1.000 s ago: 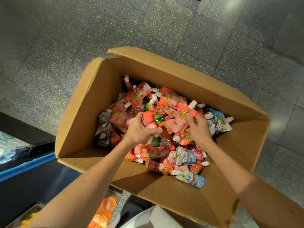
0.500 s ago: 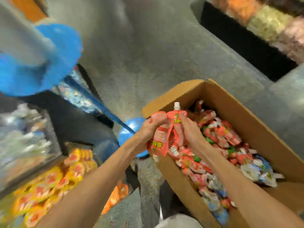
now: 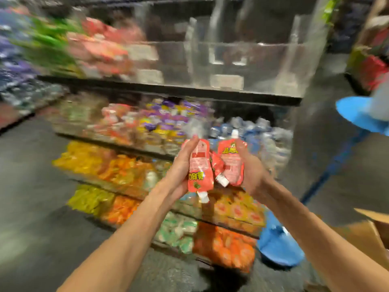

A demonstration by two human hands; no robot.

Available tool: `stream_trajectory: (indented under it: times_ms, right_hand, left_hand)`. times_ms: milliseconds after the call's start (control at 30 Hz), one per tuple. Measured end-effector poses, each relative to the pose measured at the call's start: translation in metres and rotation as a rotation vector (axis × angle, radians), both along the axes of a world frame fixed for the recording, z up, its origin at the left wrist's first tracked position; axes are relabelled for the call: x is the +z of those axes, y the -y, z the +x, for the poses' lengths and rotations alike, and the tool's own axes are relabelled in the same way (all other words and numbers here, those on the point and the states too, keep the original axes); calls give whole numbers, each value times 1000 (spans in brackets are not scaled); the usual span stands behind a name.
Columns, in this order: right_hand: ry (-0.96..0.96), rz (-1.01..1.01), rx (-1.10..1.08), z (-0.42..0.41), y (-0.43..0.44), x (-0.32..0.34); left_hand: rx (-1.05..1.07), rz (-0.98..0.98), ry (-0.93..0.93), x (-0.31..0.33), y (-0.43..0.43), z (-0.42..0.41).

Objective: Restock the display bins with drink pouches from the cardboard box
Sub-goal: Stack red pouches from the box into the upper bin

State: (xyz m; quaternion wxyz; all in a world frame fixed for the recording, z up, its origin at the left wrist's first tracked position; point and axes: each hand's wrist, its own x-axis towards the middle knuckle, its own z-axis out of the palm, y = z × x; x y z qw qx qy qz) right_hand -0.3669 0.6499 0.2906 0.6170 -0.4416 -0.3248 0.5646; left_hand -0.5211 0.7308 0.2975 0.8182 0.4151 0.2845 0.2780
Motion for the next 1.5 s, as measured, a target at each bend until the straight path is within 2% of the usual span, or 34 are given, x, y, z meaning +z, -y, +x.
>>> stream_trajectory:
  times_ms: [167,333,500,667,867,967,1100,1267,1500]
  right_hand:
    - [24,86,169,-127,-65,56]
    - [78,145,293,-209,-119,108]
    - [140,234,302,-264,-184,143]
    - [182,315,261,-295,-251,163]
    - [189,287,135,-314,-333,181]
    - [142,197,104,-322,-362,182]
    - [65,117,5,-322,-400,184]
    - [13,107,-153,-319,-437,192]
    - [55,130,-322,-320,-479,207]
  left_hand:
    - [238,92,53,61,-29,-142]
    - [340,146,55,104,-71,-216]
    - [496,236,-53,142,-135,-264]
    - [564,360,-152,167,-219,-287]
    - [779,423,-254,180,-303,-288]
    - [749,387,-291,180,-334,-287]
    - [743,448,-323,183,-373,-277]
    - [668,483,-236,181,-436,-259]
    - [198,605,-216,210,-493,-261]
